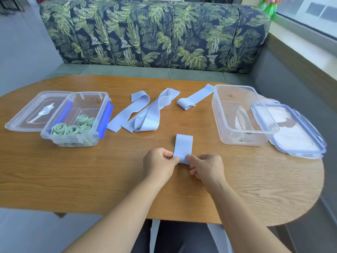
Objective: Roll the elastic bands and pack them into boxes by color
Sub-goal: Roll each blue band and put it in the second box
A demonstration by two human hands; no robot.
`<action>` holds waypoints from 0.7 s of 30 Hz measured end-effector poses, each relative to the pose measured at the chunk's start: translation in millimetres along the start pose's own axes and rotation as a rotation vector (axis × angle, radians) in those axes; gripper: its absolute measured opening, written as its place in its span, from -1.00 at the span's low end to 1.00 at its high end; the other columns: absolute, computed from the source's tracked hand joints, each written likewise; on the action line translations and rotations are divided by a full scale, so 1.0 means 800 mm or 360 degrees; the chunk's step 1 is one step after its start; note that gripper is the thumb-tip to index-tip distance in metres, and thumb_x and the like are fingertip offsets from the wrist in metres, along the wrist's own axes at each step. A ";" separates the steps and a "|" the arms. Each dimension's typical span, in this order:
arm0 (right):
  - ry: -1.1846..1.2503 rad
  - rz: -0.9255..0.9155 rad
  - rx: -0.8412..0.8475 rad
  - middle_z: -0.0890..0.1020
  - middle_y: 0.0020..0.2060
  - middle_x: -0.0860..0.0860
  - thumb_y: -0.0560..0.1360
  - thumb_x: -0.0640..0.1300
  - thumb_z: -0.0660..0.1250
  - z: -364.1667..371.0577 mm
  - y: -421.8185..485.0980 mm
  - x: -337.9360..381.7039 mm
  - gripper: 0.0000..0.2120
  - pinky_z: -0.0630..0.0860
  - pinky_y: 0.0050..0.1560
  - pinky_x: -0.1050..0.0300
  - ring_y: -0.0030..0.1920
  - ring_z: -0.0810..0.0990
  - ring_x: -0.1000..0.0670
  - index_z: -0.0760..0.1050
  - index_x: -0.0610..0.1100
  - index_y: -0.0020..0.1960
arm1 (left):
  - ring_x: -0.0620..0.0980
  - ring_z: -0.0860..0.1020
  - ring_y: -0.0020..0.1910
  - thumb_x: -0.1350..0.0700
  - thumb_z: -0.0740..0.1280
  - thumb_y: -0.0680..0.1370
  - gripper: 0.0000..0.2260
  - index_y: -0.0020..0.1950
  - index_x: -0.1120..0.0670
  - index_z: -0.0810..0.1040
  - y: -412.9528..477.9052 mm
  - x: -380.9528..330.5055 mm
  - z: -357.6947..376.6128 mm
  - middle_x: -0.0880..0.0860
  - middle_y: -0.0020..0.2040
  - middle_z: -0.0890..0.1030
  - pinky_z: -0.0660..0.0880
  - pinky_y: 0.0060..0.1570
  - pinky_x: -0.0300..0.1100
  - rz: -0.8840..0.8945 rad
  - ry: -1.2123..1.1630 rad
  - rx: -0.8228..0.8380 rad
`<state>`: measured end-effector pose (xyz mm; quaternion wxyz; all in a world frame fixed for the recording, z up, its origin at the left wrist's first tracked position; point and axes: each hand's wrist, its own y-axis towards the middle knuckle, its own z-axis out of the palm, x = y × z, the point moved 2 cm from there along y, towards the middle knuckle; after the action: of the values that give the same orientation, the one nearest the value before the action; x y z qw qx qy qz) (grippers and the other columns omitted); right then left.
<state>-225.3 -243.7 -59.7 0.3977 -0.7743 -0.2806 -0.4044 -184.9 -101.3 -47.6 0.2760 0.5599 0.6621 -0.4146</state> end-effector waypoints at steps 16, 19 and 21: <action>-0.0136 -0.0017 -0.0026 0.64 -0.51 -0.03 0.38 0.03 0.49 -0.013 -0.045 -0.010 -0.72 0.65 -0.06 -0.14 -0.39 0.64 -0.04 0.60 -0.20 -0.24 | -0.10 0.57 -0.04 0.08 0.42 0.47 -0.82 0.06 -0.03 0.55 -0.055 0.009 -0.007 -0.16 -0.12 0.56 0.50 -0.02 -0.21 0.0175 0.0190 0.0020; -0.0187 0.0001 -0.0004 0.63 -0.53 -0.03 0.38 0.05 0.48 -0.014 -0.041 -0.003 -0.67 0.66 -0.08 -0.13 -0.40 0.64 -0.06 0.59 -0.23 -0.23 | -0.09 0.58 0.01 0.13 0.40 0.50 -0.78 0.15 0.03 0.60 -0.055 0.007 -0.004 -0.07 0.02 0.63 0.52 0.06 -0.19 0.0219 0.0208 0.0039; -0.0219 0.0020 0.0001 0.63 -0.54 -0.02 0.38 0.07 0.47 -0.013 -0.039 0.000 -0.66 0.66 -0.08 -0.11 -0.38 0.66 -0.08 0.59 -0.22 -0.29 | -0.08 0.59 0.02 0.12 0.40 0.51 -0.79 0.14 0.03 0.62 -0.052 0.006 -0.005 -0.05 0.05 0.65 0.53 0.08 -0.16 0.0190 0.0195 0.0032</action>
<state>-253.3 -236.0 -44.1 0.3804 -0.8018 -0.3025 -0.3476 -226.1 -96.3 -39.5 0.2536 0.6254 0.6391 -0.3690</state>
